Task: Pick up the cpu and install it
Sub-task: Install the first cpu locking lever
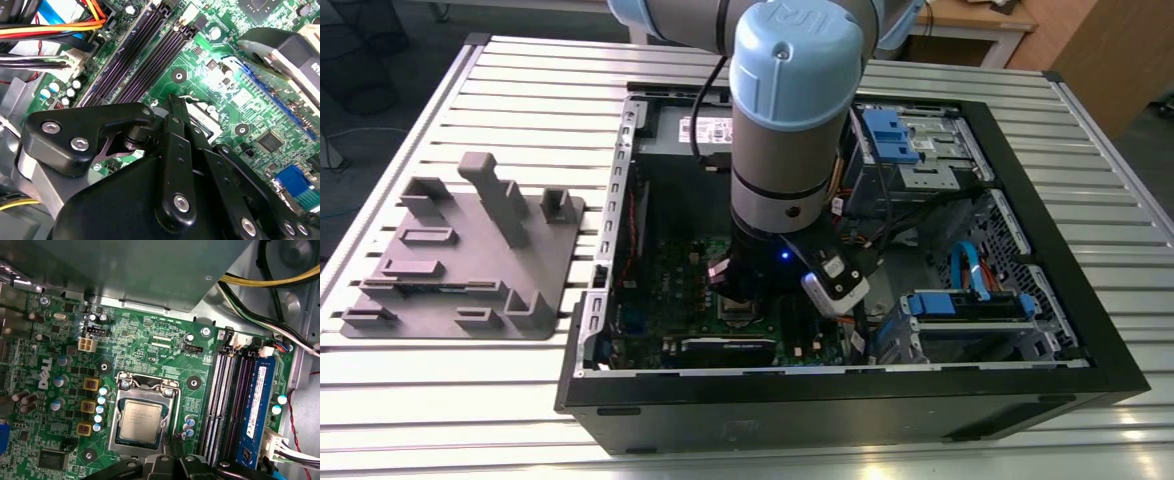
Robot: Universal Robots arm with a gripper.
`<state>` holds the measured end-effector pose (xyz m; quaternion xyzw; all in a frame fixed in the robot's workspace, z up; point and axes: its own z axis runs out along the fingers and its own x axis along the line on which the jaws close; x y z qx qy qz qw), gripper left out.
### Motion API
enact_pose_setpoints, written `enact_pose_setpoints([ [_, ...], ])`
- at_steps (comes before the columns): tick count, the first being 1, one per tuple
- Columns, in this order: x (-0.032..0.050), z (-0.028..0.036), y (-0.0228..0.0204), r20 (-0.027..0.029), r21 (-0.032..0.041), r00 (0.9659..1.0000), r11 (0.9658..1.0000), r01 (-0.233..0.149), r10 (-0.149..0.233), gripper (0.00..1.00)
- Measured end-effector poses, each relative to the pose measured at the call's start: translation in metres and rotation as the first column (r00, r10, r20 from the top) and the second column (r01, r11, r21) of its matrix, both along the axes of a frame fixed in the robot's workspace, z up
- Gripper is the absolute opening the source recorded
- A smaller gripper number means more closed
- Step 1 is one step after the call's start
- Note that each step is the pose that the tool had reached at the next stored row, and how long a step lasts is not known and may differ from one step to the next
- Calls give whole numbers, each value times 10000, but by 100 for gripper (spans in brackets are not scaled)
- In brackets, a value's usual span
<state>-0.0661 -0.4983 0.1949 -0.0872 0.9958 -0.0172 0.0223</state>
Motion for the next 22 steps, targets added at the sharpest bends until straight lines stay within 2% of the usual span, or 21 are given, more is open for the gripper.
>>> enact_pose_setpoints([
  [12,-1,-46,-13,23,-5,9999,9999,-134,134,11],
  [22,9,-78,-12,36,-2,9991,9991,-412,412,11],
])
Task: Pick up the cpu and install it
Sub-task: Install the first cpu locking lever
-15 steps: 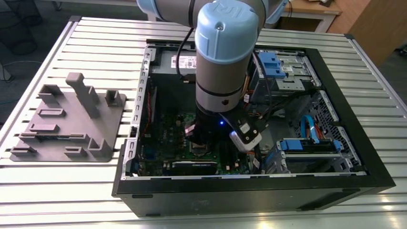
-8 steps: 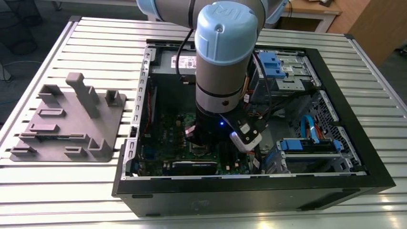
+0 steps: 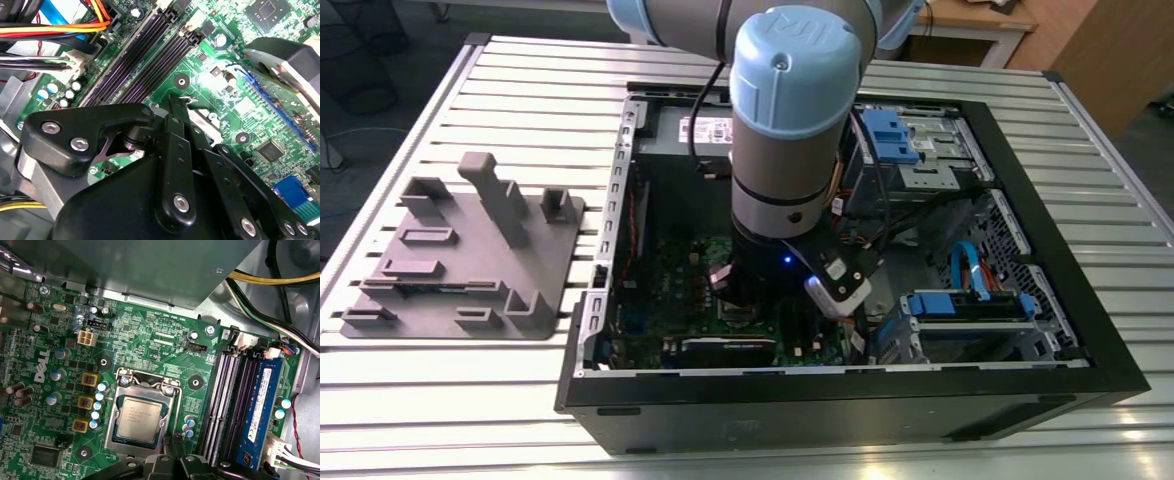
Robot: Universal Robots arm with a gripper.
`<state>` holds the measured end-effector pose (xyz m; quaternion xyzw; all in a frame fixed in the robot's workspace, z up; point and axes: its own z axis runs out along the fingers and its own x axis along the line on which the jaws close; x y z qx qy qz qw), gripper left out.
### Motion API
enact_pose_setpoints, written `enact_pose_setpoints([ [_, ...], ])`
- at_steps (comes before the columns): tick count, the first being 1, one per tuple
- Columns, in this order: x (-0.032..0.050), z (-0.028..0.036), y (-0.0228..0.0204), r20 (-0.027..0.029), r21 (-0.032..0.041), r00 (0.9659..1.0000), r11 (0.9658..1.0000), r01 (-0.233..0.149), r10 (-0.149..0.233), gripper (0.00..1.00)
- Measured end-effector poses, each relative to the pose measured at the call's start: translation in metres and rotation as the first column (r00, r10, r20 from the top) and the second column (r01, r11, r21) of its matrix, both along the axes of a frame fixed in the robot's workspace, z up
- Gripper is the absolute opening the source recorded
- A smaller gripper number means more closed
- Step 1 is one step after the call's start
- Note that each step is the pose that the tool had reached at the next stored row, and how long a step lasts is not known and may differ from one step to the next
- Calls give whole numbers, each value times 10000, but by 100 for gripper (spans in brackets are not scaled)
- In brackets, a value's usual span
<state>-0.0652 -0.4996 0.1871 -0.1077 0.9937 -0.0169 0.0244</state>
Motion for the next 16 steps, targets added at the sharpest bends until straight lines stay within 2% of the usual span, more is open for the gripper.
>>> enact_pose_setpoints([
  [9,1,-22,1,12,8,9998,9998,-213,213,11],
  [16,1,-4,1,12,9,9997,9997,-248,248,11],
])
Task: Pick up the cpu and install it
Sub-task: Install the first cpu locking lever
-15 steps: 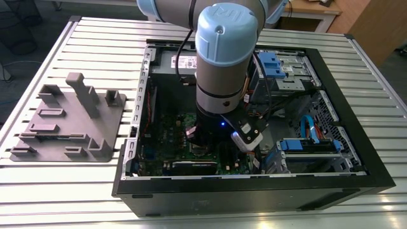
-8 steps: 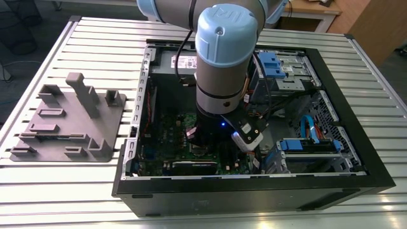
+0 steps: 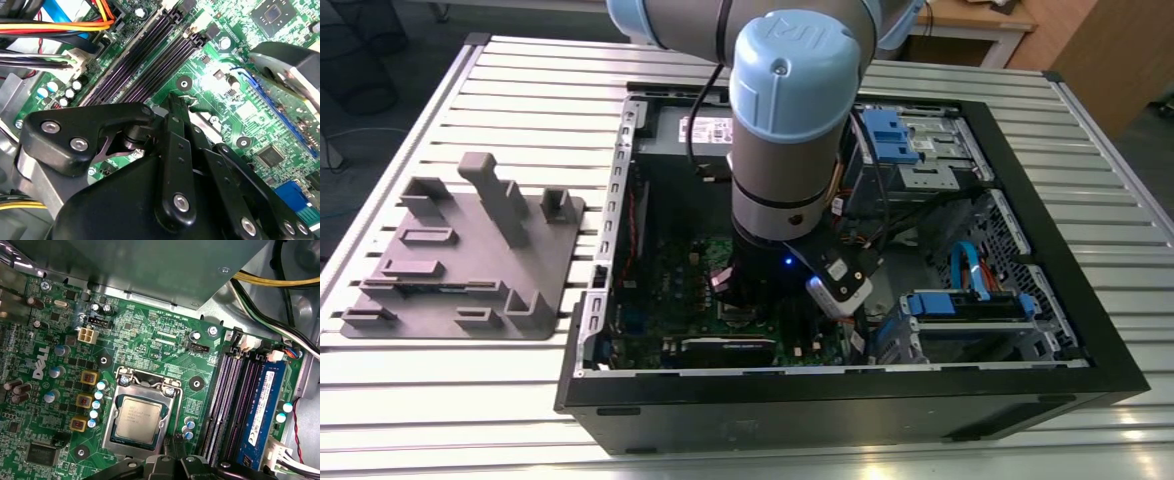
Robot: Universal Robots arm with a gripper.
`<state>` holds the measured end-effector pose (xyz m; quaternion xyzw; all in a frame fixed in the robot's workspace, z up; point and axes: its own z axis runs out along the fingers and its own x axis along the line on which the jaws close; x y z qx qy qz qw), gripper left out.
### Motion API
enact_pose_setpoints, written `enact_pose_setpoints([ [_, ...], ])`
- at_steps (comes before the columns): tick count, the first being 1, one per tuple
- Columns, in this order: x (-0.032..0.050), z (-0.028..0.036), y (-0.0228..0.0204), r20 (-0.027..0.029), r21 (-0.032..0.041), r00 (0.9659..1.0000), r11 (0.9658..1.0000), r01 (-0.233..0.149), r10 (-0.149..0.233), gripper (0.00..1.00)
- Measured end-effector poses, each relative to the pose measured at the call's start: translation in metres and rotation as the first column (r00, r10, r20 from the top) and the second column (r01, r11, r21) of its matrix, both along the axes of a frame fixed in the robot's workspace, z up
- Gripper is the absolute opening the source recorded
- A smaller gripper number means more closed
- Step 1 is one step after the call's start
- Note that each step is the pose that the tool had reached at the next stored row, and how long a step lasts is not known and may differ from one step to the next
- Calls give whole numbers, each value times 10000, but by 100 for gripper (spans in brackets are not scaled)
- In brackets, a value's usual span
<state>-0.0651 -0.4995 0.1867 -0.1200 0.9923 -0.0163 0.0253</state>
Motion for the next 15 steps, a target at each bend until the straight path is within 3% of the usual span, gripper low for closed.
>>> enact_pose_setpoints([
  [9,0,182,-1,-3,-6,10000,10000,0,0,11],
  [15,-2,193,8,-4,-9,10000,10000,-1,1,11],
])
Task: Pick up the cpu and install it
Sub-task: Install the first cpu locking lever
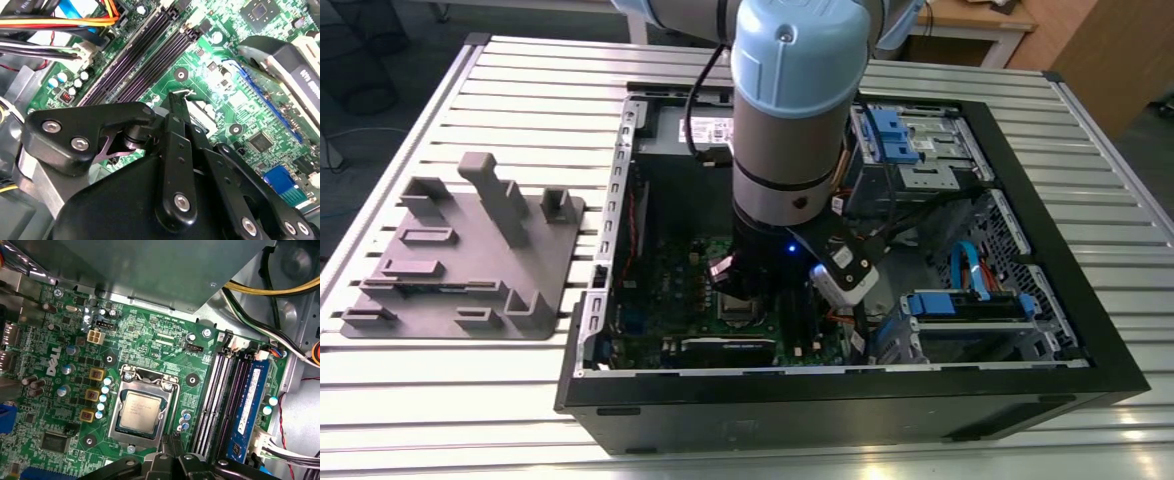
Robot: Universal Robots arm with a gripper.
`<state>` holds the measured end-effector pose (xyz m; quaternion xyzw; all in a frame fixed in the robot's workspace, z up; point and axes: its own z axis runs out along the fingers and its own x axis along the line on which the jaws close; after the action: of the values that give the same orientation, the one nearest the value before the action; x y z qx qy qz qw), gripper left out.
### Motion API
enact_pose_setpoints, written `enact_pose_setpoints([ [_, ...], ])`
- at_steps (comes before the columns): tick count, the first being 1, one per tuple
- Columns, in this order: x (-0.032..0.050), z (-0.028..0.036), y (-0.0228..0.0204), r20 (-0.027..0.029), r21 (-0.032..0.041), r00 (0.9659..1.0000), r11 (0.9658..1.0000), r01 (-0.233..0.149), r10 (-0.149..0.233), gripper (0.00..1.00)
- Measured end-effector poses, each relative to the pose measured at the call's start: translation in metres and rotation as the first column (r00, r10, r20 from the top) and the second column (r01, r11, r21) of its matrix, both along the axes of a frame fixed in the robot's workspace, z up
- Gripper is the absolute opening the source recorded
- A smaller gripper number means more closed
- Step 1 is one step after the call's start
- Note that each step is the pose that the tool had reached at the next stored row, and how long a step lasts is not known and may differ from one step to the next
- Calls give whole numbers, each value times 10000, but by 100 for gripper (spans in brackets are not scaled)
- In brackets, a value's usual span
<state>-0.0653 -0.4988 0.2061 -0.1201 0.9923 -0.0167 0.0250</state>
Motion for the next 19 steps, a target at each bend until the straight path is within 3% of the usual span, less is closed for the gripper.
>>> enact_pose_setpoints([
  [6,-81,-12,32,21,-2,10000,10000,6,-6,11],
  [12,-223,-13,36,171,0,9999,10000,12,-12,11],
  [14,-235,-11,36,188,2,9998,10000,17,-17,11],
  [16,-236,14,36,190,1,9998,10000,19,-19,11],
  [19,-237,117,36,190,2,9998,10000,26,-26,11],
])
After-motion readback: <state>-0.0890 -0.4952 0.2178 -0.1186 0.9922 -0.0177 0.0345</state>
